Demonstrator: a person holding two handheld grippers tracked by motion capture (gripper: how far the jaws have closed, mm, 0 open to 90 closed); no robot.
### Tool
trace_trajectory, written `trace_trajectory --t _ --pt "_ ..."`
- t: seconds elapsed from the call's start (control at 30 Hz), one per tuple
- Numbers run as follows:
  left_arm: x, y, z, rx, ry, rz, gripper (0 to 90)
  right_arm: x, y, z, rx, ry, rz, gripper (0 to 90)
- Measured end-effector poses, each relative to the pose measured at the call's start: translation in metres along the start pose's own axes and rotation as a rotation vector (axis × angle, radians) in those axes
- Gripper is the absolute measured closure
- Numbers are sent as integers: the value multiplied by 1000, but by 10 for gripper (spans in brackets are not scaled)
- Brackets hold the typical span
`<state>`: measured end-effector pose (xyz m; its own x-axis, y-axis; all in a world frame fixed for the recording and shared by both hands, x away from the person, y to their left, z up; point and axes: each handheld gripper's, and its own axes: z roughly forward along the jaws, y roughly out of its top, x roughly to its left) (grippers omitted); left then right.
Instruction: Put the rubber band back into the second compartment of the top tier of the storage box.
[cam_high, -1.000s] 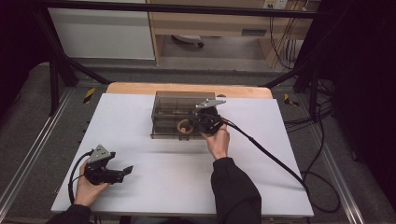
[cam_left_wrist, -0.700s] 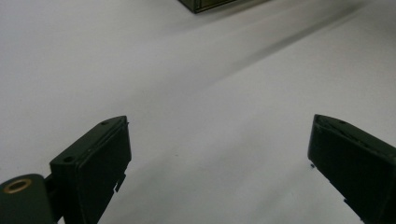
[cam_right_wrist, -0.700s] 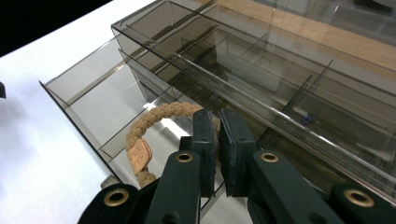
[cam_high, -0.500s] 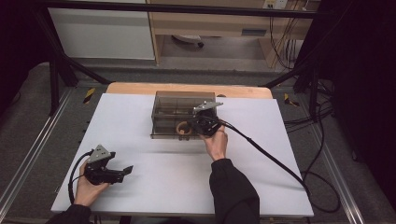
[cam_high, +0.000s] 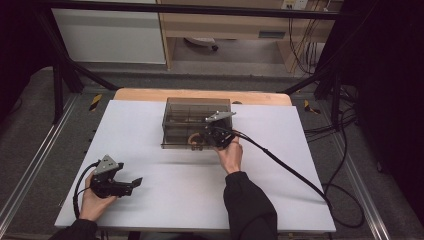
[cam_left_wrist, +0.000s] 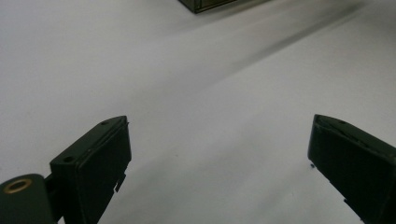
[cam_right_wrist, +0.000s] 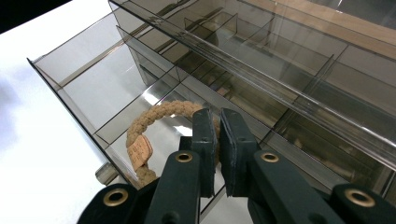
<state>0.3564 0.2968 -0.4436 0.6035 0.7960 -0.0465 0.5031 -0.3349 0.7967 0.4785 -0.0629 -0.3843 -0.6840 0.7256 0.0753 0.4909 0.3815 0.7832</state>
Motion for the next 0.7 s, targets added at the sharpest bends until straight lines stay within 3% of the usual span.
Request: trace_trajectory --t 0.23,0.7 --pt "0 0 0 0 0 0 53 0 0 0 0 2 -3 831" --pt "0 0 0 -2 -1 0 53 1 5 -12 -51 2 -10 676"
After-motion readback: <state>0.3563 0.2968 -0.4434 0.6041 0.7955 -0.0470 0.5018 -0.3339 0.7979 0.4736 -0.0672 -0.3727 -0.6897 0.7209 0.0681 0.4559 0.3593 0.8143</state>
